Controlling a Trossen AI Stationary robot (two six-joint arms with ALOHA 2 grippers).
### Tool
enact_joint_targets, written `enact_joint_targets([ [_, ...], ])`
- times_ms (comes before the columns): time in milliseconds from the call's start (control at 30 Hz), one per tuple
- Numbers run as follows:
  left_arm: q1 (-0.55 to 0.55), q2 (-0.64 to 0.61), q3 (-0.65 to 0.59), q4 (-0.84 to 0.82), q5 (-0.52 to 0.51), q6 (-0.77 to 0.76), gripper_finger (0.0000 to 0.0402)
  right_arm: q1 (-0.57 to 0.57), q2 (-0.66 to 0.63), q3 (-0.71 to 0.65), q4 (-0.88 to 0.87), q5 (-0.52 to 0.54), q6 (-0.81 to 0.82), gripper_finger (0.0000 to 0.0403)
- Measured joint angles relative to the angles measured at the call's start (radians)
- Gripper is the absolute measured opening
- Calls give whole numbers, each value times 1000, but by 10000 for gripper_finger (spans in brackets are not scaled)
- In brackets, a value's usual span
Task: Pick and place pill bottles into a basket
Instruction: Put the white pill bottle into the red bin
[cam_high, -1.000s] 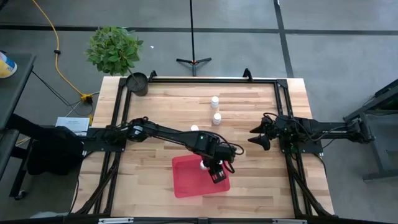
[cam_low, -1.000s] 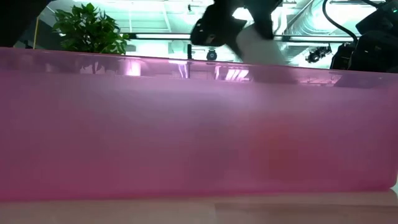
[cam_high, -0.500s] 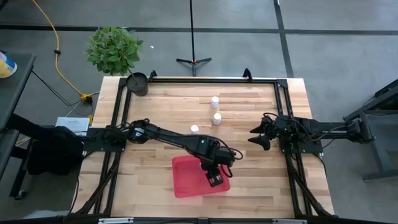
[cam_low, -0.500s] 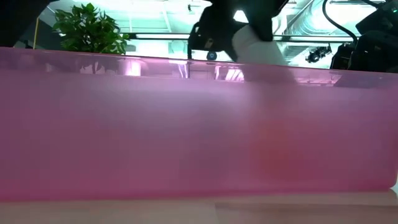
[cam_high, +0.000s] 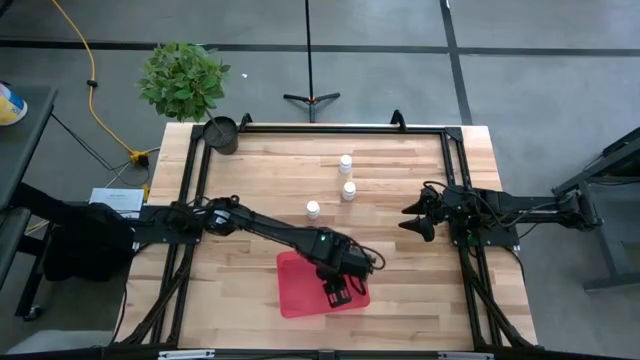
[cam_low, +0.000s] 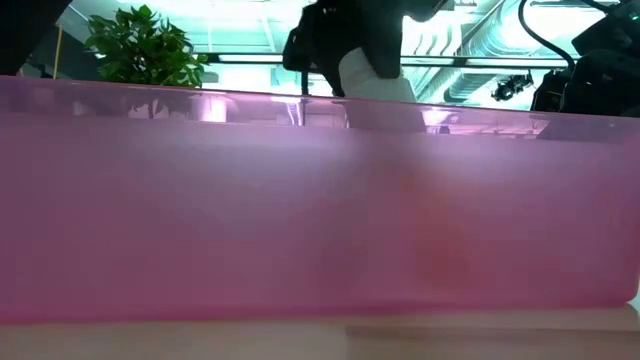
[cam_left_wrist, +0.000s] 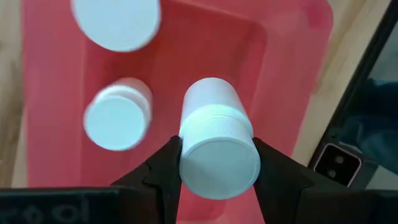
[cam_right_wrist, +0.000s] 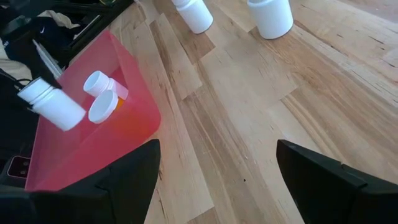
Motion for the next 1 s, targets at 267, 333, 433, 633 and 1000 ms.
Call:
enact_joint_targets([
  [267, -46, 0, 0, -3, -70, 51, 193, 0, 0, 0, 0, 0, 0, 312],
  [333, -58, 0, 0, -3, -85, 68, 193, 0, 0, 0, 0, 0, 0, 312],
  [433, -73, 0, 0, -3, -101, 101, 193, 0, 0, 0, 0, 0, 0, 312],
  [633, -77, 0, 0, -3, -110, 133, 193, 0, 0, 0, 0, 0, 0, 312],
  [1000, -78, 76, -1, -46, -41, 161, 193, 0, -1, 0, -19, -1, 0, 312],
])
